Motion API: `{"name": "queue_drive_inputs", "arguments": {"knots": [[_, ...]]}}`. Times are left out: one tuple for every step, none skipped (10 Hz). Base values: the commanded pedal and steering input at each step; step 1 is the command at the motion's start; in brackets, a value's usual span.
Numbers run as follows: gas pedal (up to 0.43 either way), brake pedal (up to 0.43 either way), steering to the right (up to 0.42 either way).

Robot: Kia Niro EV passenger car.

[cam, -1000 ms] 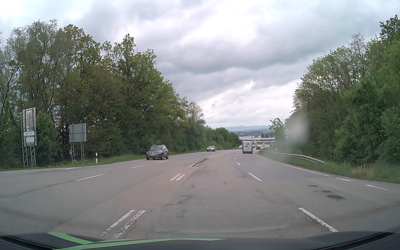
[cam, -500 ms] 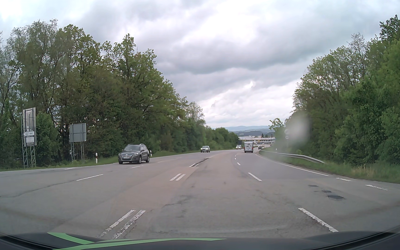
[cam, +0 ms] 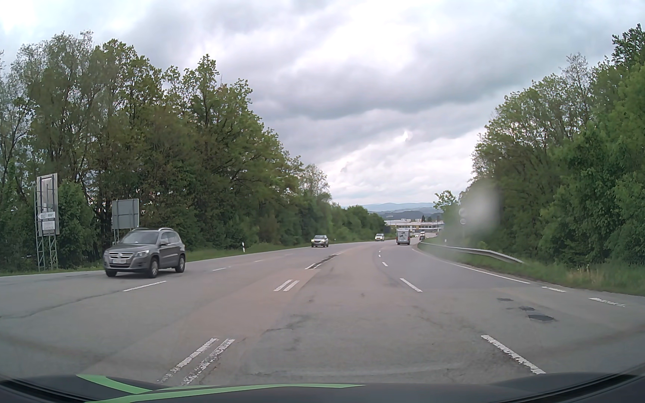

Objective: Follow the waypoints while adhering to traffic rules and regulations

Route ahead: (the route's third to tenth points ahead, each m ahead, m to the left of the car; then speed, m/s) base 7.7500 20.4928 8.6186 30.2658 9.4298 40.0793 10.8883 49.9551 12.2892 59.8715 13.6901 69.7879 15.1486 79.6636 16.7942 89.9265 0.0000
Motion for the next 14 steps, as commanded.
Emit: {"name": "queue_drive_inputs", "arguments": {"knots": [[0.0, 0.268, 0.004], [0.0, 0.268, 0.004], [0.0, 0.268, 0.003], [0.0, 0.262, 0.004], [0.0, 0.262, 0.004], [0.0, 0.262, 0.004], [0.0, 0.262, 0.004], [0.0, 0.262, 0.004], [0.0, 0.262, 0.004], [0.0, 0.262, 0.004], [0.0, 0.262, 0.004], [0.0, 0.262, 0.004], [0.0, 0.262, 0.004], [0.0, 0.262, 0.004]]}}
